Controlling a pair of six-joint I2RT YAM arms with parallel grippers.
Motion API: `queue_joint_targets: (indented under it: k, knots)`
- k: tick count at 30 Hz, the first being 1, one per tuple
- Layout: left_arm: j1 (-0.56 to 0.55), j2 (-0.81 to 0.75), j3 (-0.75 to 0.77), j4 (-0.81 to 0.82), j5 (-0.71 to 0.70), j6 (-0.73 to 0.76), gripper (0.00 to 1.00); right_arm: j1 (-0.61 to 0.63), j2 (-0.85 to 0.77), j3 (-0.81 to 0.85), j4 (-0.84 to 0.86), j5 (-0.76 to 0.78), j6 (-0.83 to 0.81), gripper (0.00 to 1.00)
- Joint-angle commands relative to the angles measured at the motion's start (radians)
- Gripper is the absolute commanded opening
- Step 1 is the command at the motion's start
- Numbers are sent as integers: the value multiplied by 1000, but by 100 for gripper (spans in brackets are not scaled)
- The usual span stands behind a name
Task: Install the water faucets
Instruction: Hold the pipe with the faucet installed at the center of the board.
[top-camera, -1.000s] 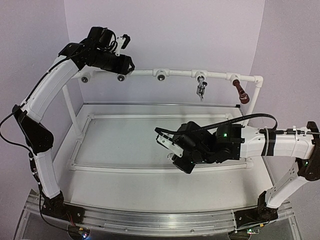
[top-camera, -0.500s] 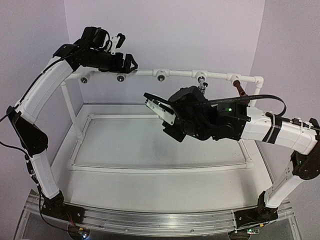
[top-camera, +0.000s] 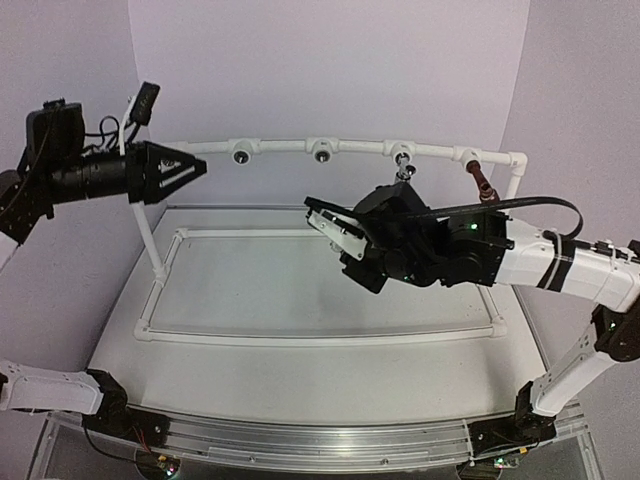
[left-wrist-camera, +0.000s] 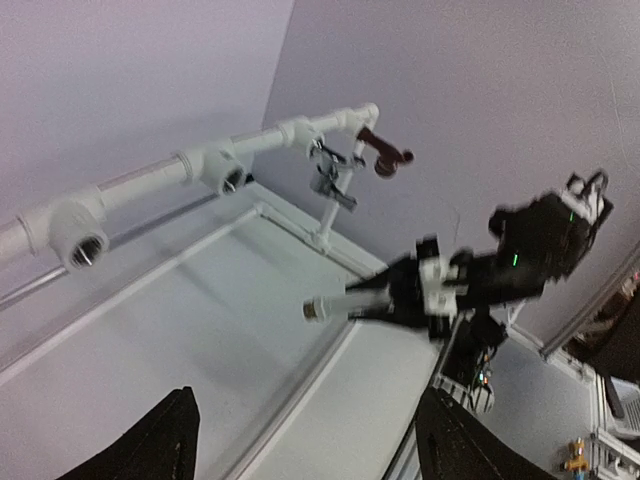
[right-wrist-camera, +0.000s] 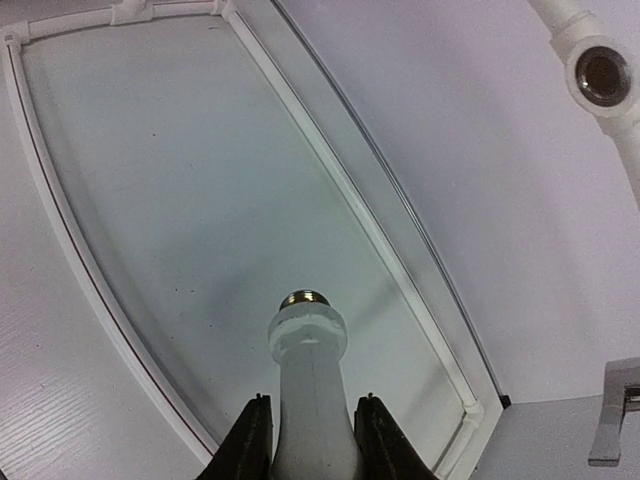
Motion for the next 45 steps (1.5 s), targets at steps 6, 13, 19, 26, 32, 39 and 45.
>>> queue_joint_targets:
  k: [6, 13, 19, 26, 32, 39, 45]
  knots:
    - [-151, 48, -571, 192, 6, 83, 97, -17, -137, 35, 38, 17, -25, 0]
    - [-184, 279, -657, 402, -123, 60, 89, -17, -102, 66, 41, 17, -27, 0]
    - [-254, 403, -725, 663, -203, 61, 86, -17, -68, 86, 43, -7, -29, 0]
    - [-326, 557, -763, 840, -291, 210, 85, -17, -88, 88, 55, -98, -54, 0]
    - [-330, 665, -780, 941, -330, 268, 84, -17, -82, 75, 55, -132, -49, 0]
    - [-391, 753, -803, 968, -443, 261, 72, -17, -69, 68, 59, -178, -36, 0]
    - [-474, 830, -771, 969, -574, 202, 46, -17, -20, 94, 65, -146, -66, 0]
